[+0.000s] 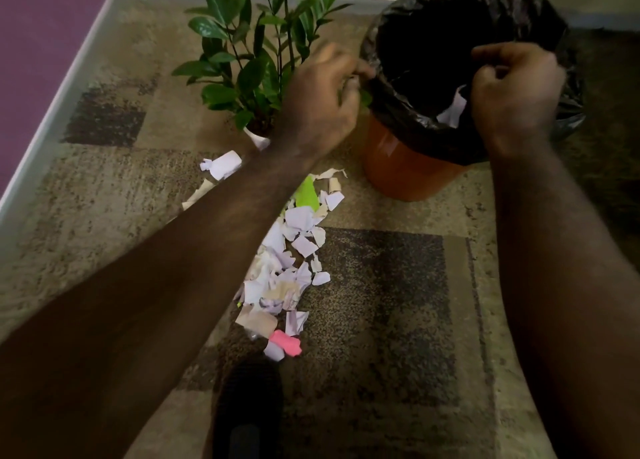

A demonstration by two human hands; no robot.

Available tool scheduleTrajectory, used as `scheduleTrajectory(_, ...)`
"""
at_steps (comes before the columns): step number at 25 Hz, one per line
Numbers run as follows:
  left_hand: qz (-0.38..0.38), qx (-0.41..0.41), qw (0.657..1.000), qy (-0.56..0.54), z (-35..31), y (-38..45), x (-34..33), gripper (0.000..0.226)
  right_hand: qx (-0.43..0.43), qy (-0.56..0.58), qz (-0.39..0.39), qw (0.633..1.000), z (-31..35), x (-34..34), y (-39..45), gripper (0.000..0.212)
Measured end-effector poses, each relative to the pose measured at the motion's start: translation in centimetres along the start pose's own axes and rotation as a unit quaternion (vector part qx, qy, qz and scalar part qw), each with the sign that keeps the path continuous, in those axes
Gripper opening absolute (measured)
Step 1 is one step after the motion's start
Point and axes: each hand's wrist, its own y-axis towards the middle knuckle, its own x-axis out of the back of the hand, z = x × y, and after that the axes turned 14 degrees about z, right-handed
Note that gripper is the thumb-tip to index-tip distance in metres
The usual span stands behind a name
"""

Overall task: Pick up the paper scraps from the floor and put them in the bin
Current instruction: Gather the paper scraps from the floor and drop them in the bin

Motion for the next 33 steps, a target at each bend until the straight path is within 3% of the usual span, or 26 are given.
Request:
scheduleTrajectory(3,-0.009,0.044,0.999,0.002,3.8,-4.2,0.9,0.024,0.091,0.011,-0.018,0.996,1.0,-0.5,-0.3,0.035)
scheduleTrajectory(6,0.041,0.129,0.990,0.032,7.6,-11.1,0.0,0.025,0.218,0.041,0.005,0.975,2.4,-3.2,-2.2,0.033)
scheduleTrajectory(9,0.159,0.224,0.960,0.048,9.9,-19.4,-2.6,0.029,0.230,0.012,0.131,0.964,2.0,-8.8,-6.1,0.030)
scheduleTrajectory(11,0.240,0.239,0.934,0.112,10.4,-24.0,-4.3,0.044,0.161,-0.059,0.287,0.942,0.0,-13.0,-9.4,0.030)
scheduleTrajectory(13,0.297,0.262,0.899,0.189,10.5,-27.3,-5.3,0.075,0.073,-0.141,0.476,0.865,-3.0,-16.4,-13.2,0.045)
scheduleTrajectory(15,0.355,0.285,0.866,0.207,10.6,-29.4,-5.6,0.105,0.039,-0.208,0.611,0.762,-5.9,-18.8,-16.7,0.088)
scheduleTrajectory(17,0.399,0.277,0.847,0.216,10.9,-30.9,-5.6,0.116,0.038,-0.258,0.667,0.698,-7.6,-20.2,-19.4,0.120)
scheduleTrajectory(18,0.412,0.271,0.841,0.223,10.8,-31.3,-5.6,0.118,0.052,-0.277,0.673,0.684,-8.2,-20.6,-20.4,0.126)
scheduleTrajectory(21,0.425,0.245,0.824,0.282,9.7,-31.8,-5.6,0.110,0.127,-0.321,0.652,0.675,-9.0,-20.8,-22.9,0.131)
scheduleTrajectory(25,0.428,0.240,0.797,0.351,8.3,-31.3,-6.3,0.085,0.168,-0.374,0.612,0.676,-8.7,-20.4,-24.6,0.119)
scheduleTrajectory(28,0.409,0.240,0.806,0.355,8.4,-30.9,-7.0,0.073,0.184,-0.351,0.587,0.706,-8.3,-20.3,-25.4,0.097)
scheduleTrajectory(31,0.378,0.240,0.820,0.357,9.2,-30.6,-7.3,0.040,0.179,-0.283,0.571,0.749,-8.1,-20.8,-25.6,0.062)
scheduleTrajectory(33,0.373,0.252,0.821,0.351,9.9,-30.5,-7.3,0.034,0.167,-0.270,0.571,0.757,-7.9,-21.2,-25.4,0.049)
